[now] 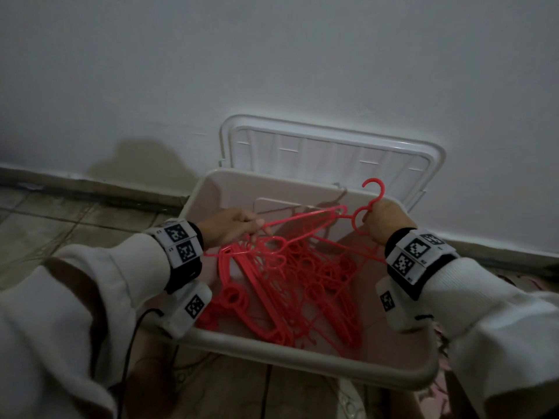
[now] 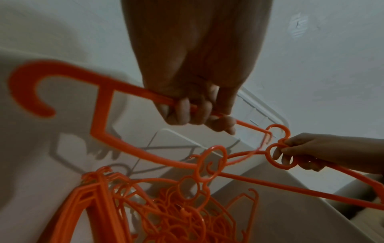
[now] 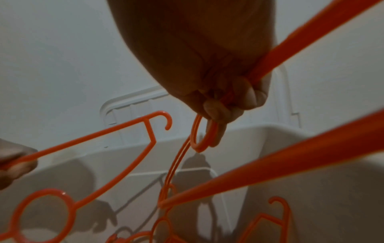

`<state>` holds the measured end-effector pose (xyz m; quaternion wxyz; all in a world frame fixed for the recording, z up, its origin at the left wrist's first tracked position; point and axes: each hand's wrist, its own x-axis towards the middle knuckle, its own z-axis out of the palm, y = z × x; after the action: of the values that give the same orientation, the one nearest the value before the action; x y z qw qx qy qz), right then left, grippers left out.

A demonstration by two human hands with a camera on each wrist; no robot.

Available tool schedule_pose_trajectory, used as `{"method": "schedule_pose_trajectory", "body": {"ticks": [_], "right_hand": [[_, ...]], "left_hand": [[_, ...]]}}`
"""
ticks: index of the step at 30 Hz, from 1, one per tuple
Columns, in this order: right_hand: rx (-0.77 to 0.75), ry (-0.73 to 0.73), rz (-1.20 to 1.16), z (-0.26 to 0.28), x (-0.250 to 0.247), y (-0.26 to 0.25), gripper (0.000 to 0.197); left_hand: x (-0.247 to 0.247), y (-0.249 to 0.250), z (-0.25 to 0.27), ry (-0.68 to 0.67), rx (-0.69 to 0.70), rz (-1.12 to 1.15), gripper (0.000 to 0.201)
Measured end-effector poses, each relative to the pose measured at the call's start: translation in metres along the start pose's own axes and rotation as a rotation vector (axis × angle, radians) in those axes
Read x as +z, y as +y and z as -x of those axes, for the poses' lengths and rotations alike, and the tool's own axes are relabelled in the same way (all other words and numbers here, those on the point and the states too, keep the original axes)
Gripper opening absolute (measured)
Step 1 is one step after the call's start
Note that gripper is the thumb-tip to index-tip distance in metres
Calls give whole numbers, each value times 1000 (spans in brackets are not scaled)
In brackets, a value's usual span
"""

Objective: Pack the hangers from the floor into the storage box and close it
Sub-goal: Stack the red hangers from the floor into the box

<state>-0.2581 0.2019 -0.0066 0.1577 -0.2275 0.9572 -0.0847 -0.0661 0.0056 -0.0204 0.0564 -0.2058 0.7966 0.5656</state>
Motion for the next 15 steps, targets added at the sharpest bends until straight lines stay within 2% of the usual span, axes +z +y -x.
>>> {"method": "schedule_pose_trajectory", "body": {"ticks": [2, 5, 8, 10, 13, 15], "right_hand": [[-9, -11, -71, 0, 1, 4, 28], [-13, -74, -36, 1, 0, 7, 29], [-29, -126, 15, 4, 1, 10, 30], [-49, -150, 50, 5, 2, 12, 30], [-73, -167, 72, 4, 3, 13, 31], [-79, -166, 79, 4, 3, 13, 30]], "left_hand": [[0, 8, 1, -30, 30, -34, 30], [-3, 20, 3, -130, 19, -78, 30], [-3, 21, 2, -203, -81, -87, 31], [2, 18, 1, -139, -122, -141, 35], [7, 14, 2, -18, -84, -347, 44], [6, 13, 4, -5, -69, -452, 49]]}}
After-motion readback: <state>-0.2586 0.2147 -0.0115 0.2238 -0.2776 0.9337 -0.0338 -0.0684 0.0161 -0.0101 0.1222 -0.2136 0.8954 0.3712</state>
